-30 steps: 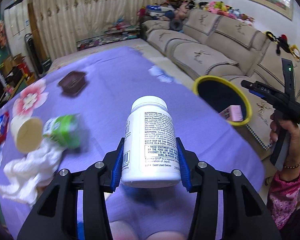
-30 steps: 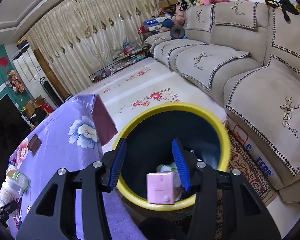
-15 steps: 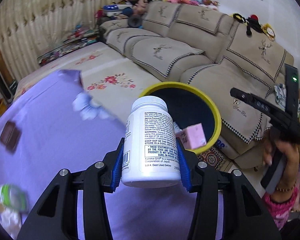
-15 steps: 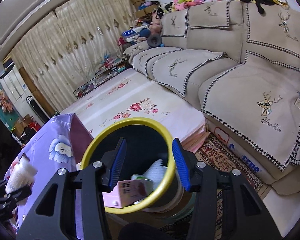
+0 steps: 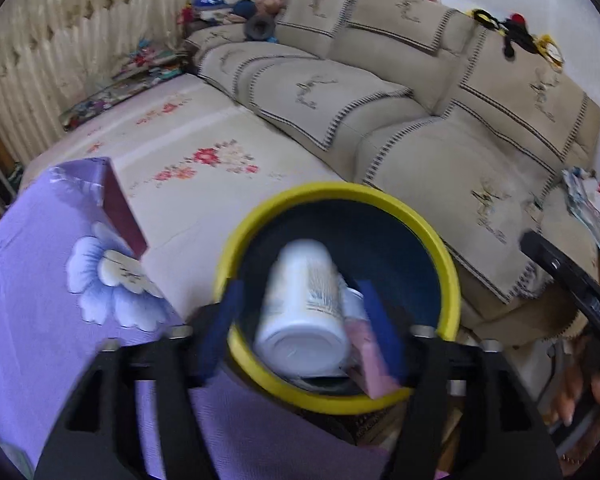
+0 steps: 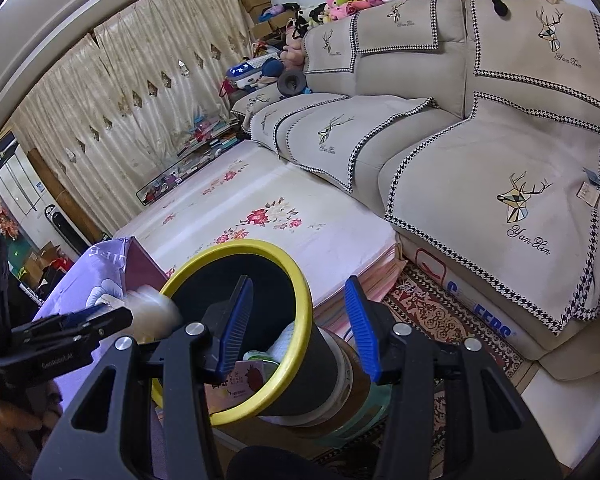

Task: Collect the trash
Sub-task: 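Move the right gripper back over the table toward the green-labelled jar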

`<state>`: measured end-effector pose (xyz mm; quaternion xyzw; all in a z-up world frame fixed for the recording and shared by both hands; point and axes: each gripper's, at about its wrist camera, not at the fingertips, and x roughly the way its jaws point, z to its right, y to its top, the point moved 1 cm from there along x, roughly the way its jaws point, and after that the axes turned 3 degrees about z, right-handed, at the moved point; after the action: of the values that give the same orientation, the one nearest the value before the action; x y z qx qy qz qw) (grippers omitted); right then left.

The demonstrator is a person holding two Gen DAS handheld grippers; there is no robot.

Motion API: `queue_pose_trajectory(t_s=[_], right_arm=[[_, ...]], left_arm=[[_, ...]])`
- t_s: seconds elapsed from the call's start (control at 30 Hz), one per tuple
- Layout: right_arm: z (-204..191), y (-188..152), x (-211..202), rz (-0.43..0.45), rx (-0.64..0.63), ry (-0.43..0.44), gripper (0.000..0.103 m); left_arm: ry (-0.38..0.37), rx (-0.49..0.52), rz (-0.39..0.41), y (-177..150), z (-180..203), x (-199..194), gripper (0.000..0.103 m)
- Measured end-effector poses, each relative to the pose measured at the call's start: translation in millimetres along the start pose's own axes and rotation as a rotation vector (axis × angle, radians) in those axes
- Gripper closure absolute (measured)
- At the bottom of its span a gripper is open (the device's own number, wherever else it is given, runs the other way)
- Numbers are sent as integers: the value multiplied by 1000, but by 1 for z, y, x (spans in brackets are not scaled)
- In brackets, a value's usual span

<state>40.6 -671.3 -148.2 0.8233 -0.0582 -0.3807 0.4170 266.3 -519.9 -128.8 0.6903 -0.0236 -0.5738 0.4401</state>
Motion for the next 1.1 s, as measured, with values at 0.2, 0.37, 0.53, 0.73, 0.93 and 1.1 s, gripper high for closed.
queue_pose_trajectory(t_s=[0.2,0.37,0.53,0.73,0.93,1.1], right_arm=[[-10,-2,-3,-1,-21,24,57],[-33,-5,-4,-13,-59,59,56],[-69,-16,-2,-42,-120,105,54],[-123,-37,-1,-89,-218,187,53],[-199,-72,-5,-171,-354,330,50],[-262,-107,-14,-251,-455,467,50]], left_arm=[[6,-50,87,-16,-19,-54,25],[31,-113,201,-57,-38,-126,11],[117,-172,269,-109,-69,-193,6],[281,-269,325,-172,-118,-270,5],[488,-325,358,-230,-156,-331,5],[553,-384,394,-270,-184,-369,5]])
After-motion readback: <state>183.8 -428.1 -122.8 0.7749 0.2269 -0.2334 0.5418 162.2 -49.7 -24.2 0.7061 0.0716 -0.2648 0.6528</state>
